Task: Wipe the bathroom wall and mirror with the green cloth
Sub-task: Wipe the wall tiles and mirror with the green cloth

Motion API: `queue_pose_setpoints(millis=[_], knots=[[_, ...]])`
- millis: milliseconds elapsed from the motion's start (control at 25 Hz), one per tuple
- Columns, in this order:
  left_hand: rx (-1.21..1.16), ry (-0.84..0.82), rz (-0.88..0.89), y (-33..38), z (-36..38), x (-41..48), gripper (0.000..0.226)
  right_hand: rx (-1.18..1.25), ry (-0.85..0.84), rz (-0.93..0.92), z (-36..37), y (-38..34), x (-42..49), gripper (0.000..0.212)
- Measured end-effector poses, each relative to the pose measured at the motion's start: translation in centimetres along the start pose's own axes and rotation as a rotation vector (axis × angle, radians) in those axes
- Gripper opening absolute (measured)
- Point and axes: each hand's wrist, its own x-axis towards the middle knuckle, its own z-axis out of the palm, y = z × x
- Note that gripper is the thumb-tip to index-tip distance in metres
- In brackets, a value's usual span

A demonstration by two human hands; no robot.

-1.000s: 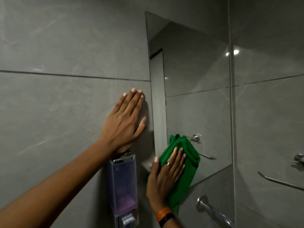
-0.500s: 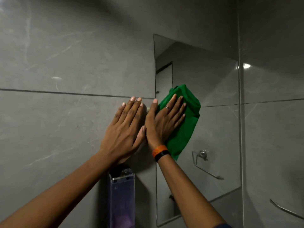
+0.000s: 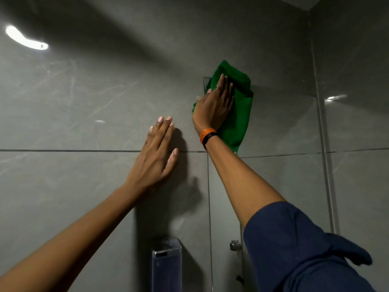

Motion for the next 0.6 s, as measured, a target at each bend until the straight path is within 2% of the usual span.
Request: queue_pose_setpoints(millis=[80, 160, 320, 440, 600], knots=[[0.044, -0.013, -0.024, -0.8, -2.4, 0.0, 0.072, 0.169, 0.010, 0.010, -0.1, -0.8, 0.3, 0.051], [0.184, 0.008, -0.015, -2.4, -5.4, -0.2, 0.069, 0.313, -0.021, -0.003, -0.1, -2.2, 0.0, 0.048], [0.423, 0.011, -0.067, -4.9, -11.7, -0.7, 0.065, 0.588, -0.156, -0.098, 0.0, -7.5, -2.9, 0.048], [0.546, 0.010, -0.121, -5.0, -16.2, -1.1, 0.067, 0.631, -0.167, -0.240, -0.1, -11.8, -6.9, 0.052], [0.678, -0.016, -0.142, -6.0, -21.4, -3.1, 0.069, 0.515, -0.147, -0.400, -1.1, -15.9, -12.3, 0.058]])
